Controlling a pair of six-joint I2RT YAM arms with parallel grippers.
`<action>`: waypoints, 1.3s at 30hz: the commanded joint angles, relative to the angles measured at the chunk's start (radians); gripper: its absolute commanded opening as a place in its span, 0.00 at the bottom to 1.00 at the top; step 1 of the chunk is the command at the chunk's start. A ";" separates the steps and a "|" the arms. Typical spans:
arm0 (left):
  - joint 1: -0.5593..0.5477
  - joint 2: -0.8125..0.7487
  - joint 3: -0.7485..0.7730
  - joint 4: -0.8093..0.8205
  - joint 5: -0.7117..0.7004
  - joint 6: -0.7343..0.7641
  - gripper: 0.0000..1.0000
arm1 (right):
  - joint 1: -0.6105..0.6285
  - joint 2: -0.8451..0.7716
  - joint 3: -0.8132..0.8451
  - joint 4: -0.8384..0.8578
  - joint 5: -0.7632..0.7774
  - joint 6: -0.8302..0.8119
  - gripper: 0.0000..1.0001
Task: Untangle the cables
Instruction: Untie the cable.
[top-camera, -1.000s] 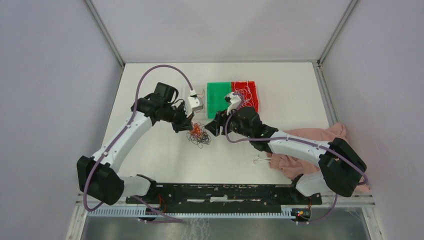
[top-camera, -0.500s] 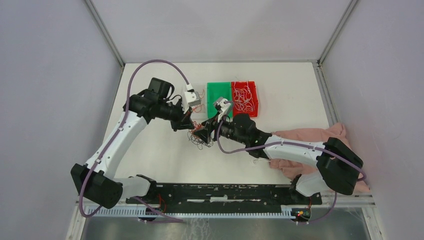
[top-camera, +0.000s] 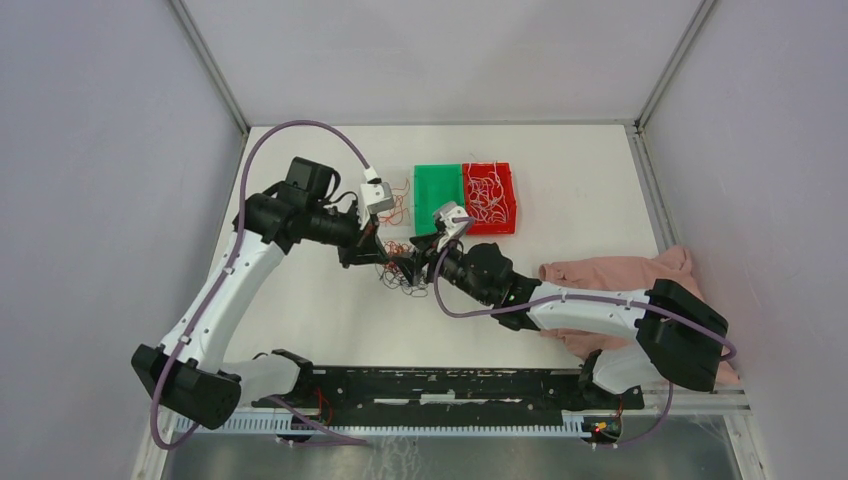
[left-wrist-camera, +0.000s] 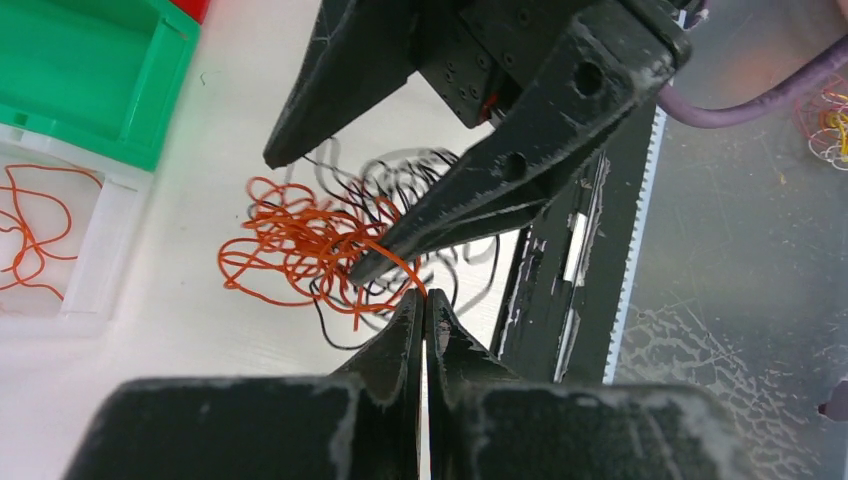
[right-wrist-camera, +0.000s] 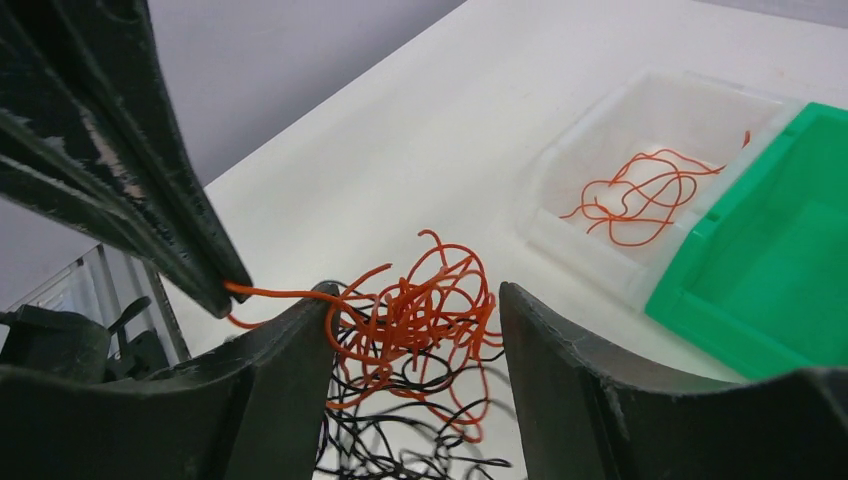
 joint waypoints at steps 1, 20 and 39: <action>-0.003 -0.048 0.009 -0.037 0.074 -0.066 0.03 | -0.005 -0.012 0.025 0.081 0.113 -0.013 0.65; -0.007 0.056 0.217 -0.028 0.200 -0.189 0.03 | 0.026 0.094 0.056 0.118 0.214 0.112 0.66; -0.007 0.063 0.505 0.030 0.116 -0.255 0.03 | 0.026 0.038 -0.192 0.133 0.262 0.197 0.64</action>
